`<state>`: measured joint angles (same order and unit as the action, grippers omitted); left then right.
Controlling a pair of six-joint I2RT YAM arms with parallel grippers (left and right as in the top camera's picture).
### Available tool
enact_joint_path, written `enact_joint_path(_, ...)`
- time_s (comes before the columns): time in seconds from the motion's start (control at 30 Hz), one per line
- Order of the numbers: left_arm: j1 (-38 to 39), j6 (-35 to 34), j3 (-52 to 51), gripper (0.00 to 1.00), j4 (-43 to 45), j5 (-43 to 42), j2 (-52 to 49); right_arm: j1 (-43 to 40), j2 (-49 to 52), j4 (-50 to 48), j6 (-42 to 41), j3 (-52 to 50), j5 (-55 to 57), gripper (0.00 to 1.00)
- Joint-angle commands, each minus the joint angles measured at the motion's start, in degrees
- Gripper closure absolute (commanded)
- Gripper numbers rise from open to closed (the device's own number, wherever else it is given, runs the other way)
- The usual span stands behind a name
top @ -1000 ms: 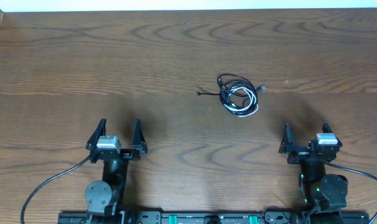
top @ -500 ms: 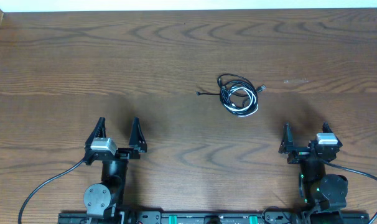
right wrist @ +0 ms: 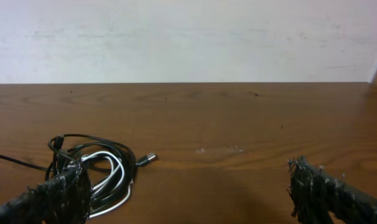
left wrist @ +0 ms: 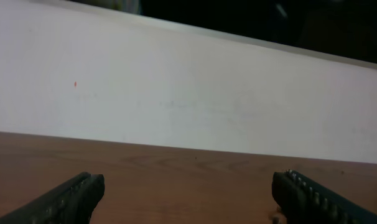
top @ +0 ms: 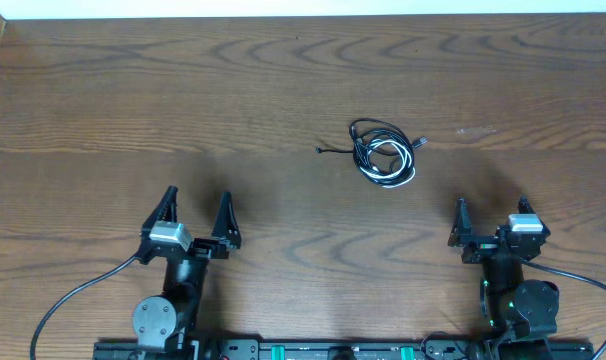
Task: Untangle cables
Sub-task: 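Raise the left arm and move its open gripper toward the cable bundle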
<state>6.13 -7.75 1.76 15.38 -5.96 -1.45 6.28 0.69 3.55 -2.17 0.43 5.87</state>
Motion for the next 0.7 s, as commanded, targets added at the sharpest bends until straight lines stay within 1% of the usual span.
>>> enact_joint_path(0.0, 0.22, -1.99, 3.78, 0.08, 0.37, -0.83, -2.12, -0.09, -0.2, 0.07, -0.55, -0.11, 0.61, 0.01)
enact_joint_path(0.1, 0.22, -3.54, 5.88, 0.08, 0.35, -1.6, -5.09, -0.09, -0.2, 0.07, -0.55, -0.11, 0.61, 0.01)
enact_joint_path(0.27, 0.22, -3.54, 10.75, 0.08, -1.68, -4.59, -11.87, -0.09, -0.2, 0.07, -0.55, -0.11, 0.61, 0.01)
enact_joint_path(0.4, 0.22, -3.54, 16.57, 0.08, -6.49, -5.68, -18.71, -0.09, -0.2, 0.07, -0.55, -0.11, 0.61, 0.01)
enact_joint_path(0.5, 0.22, -3.54, 21.73, 0.08, -10.16, -8.94, -24.06, -0.09, -0.2, 0.07, -0.55, -0.11, 0.61, 0.01)
enact_joint_path(0.57, 0.22, -3.54, 25.68, 0.08, -13.57, -11.26, -27.74, -0.09, -0.2, 0.07, -0.55, -0.11, 0.61, 0.01)
enact_joint_path(0.67, 0.22, -3.54, 30.75, 0.08, -19.5, -11.65, -32.11, -0.09, -0.2, 0.07, -0.55, -0.11, 0.61, 0.01)
